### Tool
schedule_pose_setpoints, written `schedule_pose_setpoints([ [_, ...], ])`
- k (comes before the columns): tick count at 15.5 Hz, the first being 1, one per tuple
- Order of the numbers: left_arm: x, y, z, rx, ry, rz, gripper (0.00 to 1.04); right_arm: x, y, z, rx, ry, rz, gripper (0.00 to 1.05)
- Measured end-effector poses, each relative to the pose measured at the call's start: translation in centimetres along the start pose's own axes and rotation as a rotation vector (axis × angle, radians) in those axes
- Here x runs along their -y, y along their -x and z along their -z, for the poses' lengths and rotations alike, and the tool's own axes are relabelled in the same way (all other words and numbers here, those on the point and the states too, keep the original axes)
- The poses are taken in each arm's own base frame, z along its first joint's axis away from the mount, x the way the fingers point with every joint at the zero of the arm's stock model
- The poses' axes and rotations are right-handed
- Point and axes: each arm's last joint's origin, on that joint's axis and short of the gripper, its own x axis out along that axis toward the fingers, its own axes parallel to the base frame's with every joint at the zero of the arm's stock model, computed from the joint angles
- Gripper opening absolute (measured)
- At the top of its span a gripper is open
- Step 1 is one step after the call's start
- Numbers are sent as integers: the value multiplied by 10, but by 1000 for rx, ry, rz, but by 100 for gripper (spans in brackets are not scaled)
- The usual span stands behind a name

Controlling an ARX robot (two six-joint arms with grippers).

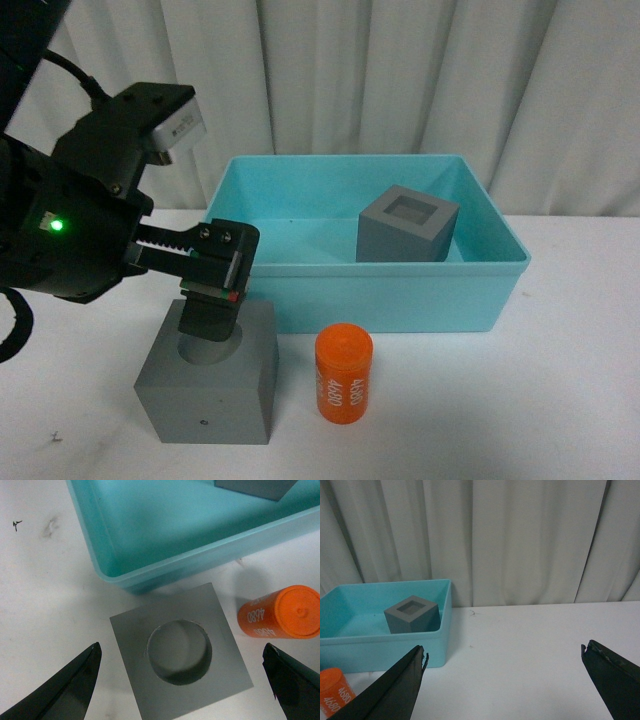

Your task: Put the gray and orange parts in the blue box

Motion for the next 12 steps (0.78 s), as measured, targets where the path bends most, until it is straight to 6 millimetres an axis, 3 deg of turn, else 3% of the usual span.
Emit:
schedule_pose_setpoints([
  [5, -13, -28, 0, -60, -16, -83, 98, 0, 0, 0, 0, 0, 0, 98],
  [12, -22, -43, 10, -106, 43, -62, 98, 0, 0, 0, 0, 0, 0, 98],
])
